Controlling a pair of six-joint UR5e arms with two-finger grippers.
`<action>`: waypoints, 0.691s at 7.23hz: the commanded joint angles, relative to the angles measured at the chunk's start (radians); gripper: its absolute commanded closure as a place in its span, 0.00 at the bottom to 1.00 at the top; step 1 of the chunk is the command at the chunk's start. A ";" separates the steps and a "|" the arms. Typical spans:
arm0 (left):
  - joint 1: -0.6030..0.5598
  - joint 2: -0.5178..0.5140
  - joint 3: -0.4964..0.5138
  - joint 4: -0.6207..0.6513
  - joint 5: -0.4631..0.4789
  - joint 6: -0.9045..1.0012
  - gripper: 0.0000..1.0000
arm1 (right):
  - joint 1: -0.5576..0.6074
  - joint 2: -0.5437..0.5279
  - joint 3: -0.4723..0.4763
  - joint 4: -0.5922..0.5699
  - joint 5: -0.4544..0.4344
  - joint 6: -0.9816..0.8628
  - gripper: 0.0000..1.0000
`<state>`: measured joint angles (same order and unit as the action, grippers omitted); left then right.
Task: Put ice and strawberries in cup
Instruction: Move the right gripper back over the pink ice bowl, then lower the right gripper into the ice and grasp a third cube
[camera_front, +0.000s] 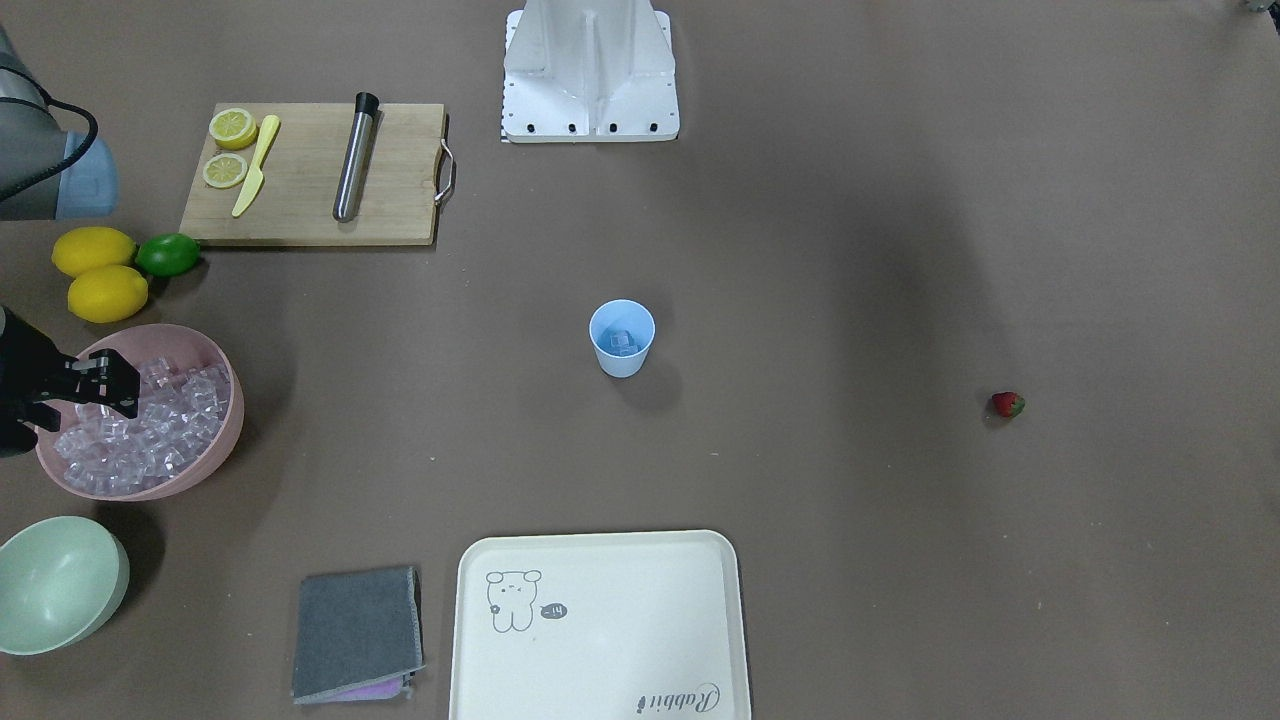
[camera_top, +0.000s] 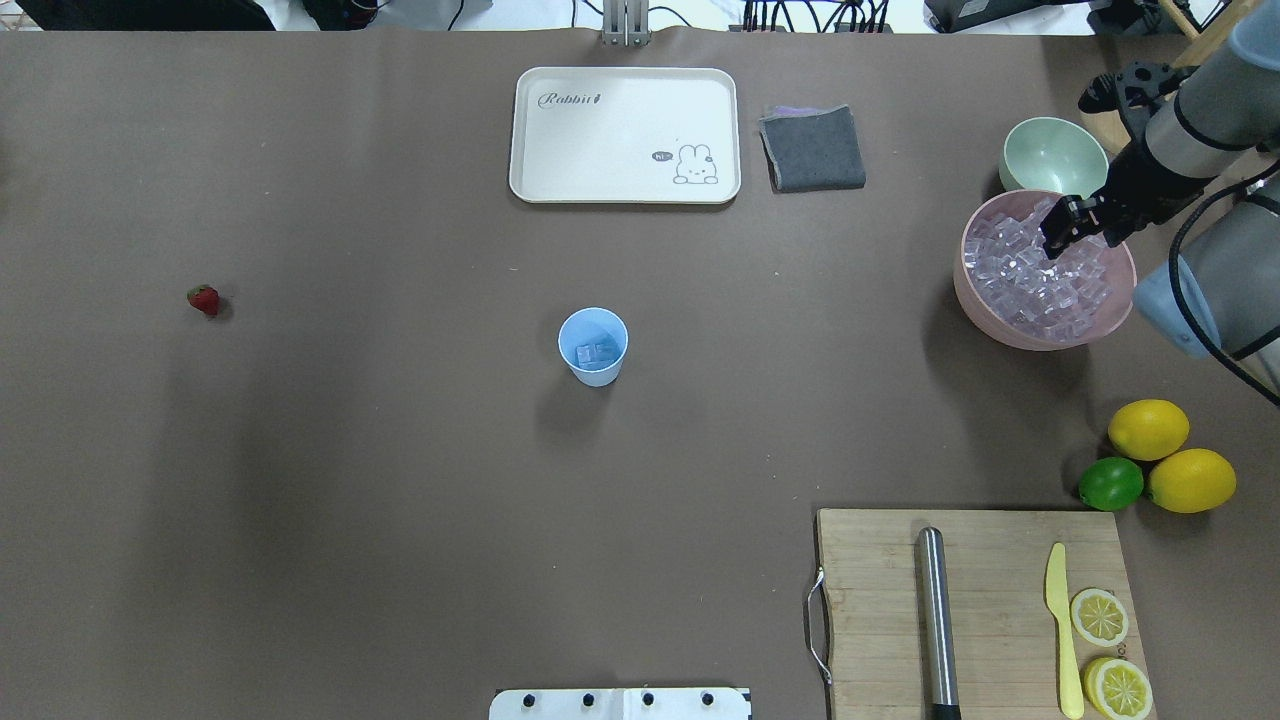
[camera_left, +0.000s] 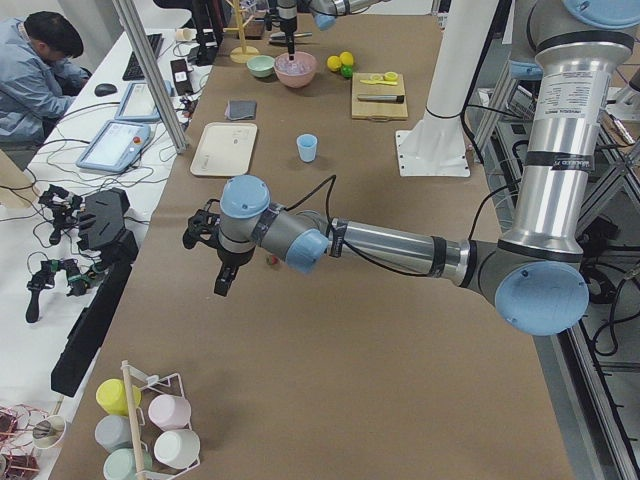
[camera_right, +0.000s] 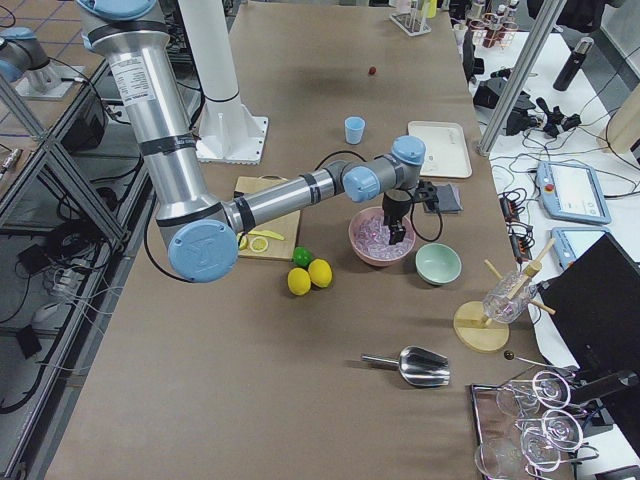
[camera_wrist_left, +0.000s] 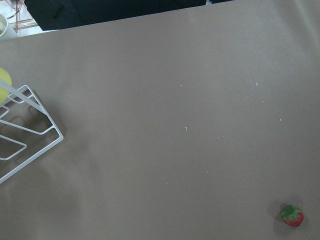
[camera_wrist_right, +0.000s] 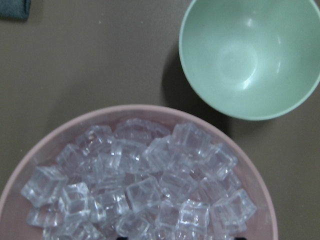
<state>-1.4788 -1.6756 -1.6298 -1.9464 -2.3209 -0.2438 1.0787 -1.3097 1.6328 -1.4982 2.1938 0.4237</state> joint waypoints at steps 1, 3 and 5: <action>0.000 -0.001 -0.002 -0.006 0.000 0.000 0.02 | -0.055 -0.058 0.062 0.001 0.003 0.000 0.18; 0.000 -0.001 -0.002 -0.006 0.000 0.001 0.02 | -0.086 -0.074 0.099 0.001 0.000 0.009 0.17; 0.000 -0.001 -0.002 -0.006 0.000 0.000 0.02 | -0.098 -0.082 0.093 0.001 -0.005 0.001 0.18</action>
<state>-1.4788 -1.6766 -1.6324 -1.9527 -2.3209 -0.2435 0.9886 -1.3857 1.7277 -1.4975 2.1917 0.4300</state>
